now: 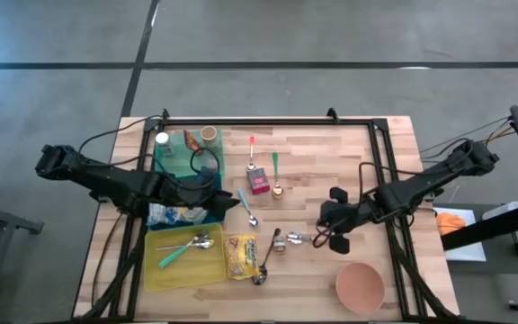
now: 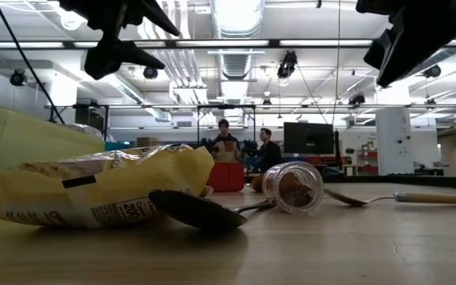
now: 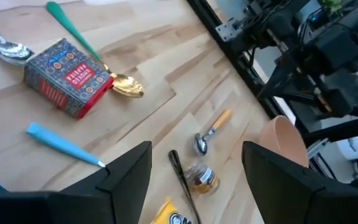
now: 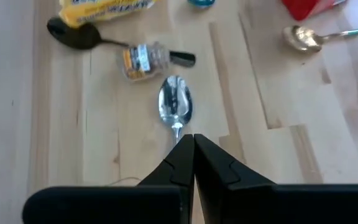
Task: Pick & Place Food Item
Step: Put the yellow spoon into the yellow bin
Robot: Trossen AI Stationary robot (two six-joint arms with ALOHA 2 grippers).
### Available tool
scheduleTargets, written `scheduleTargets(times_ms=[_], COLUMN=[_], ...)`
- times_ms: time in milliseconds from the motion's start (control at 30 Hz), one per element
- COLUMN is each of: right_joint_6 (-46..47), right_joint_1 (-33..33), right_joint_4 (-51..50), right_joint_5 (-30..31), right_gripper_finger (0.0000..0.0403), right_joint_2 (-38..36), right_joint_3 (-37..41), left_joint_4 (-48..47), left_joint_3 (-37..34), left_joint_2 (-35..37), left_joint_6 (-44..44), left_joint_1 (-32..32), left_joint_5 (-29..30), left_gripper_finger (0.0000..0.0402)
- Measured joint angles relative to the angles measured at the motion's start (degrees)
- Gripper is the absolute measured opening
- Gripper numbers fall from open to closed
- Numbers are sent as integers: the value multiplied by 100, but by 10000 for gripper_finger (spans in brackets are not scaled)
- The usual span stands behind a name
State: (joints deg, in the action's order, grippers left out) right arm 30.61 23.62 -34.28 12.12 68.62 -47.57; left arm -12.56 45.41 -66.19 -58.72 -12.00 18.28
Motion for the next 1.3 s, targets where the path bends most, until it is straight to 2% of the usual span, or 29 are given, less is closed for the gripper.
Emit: scheduleTargets(times_ms=[100,333,433,633,767,1100,1200,1300], right_joint_6=[-102,-221,-237,-512,-831,-1441,-1478,-1478], right_joint_1=[-2,-24,-28,-28,-27,-28,-27,-22], right_joint_4=[-17,61,83,219,243,612,616,624], right_joint_5=[-121,-1063,-1093,-1056,-916,-597,-601,-614], right_gripper_finger=[8,17,50,147,178,177,149,96], right_joint_2=[165,893,1219,1742,2094,2696,2800,2870], right_joint_3=[0,0,0,0,0,-137,-200,-208], left_joint_4=[-82,-164,-164,-164,-168,-205,-224,-256], left_joint_3=[-3,-5,-5,-9,-12,-12,-12,-12], left_joint_2=[4,4,4,4,8,8,10,10], left_joint_6=[0,0,0,-14,-22,-129,-129,-129], left_joint_1=[-1,-1,-1,-1,-1,-1,-1,-1], left_joint_5=[-17,-90,-97,-139,-201,-245,-244,-245], left_gripper_finger=[255,255,255,255,255,255,255,255])
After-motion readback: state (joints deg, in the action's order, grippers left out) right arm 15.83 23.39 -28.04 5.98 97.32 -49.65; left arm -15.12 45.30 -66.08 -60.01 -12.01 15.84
